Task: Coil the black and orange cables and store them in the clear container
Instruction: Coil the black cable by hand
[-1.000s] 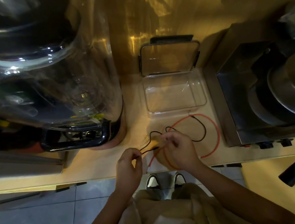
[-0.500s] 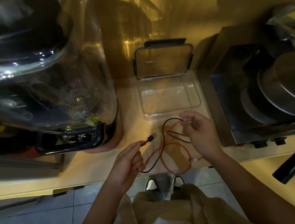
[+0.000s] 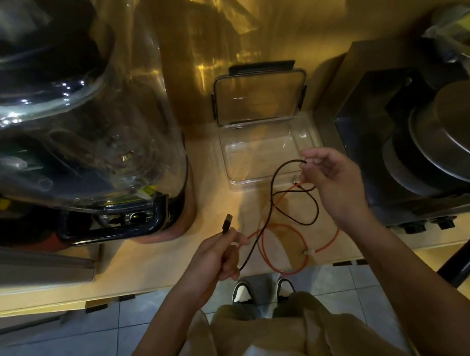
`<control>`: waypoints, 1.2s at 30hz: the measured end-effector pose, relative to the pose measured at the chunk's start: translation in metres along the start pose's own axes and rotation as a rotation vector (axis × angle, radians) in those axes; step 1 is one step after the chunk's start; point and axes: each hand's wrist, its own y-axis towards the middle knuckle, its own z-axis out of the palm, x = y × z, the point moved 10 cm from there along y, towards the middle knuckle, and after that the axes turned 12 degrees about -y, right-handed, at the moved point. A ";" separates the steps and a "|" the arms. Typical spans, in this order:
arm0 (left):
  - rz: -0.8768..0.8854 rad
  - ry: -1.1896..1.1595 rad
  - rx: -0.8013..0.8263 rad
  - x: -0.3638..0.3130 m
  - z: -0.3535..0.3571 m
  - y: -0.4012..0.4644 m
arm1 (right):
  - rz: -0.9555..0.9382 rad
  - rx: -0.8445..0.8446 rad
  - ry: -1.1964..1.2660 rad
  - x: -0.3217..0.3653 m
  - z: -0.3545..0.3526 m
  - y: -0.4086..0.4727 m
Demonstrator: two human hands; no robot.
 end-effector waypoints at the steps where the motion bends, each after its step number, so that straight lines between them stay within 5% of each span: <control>1: -0.009 -0.001 0.004 -0.001 0.001 -0.001 | -0.003 0.002 0.012 0.004 0.001 0.000; 14: -0.099 -0.173 0.059 0.010 0.015 0.007 | 0.025 0.175 0.180 0.030 0.054 -0.031; 19: -0.204 -0.469 0.021 0.019 0.016 0.014 | -0.089 0.375 0.202 0.044 0.073 -0.057; 24: -0.119 -0.627 0.064 0.003 0.015 0.020 | -0.101 0.449 0.019 0.029 0.076 -0.070; 30: 0.063 -0.388 -0.062 -0.015 0.009 0.032 | -0.120 0.546 -0.291 0.000 0.085 -0.078; 36: 0.137 -0.541 0.060 -0.027 0.026 0.031 | -0.209 0.673 -0.625 -0.039 0.096 -0.070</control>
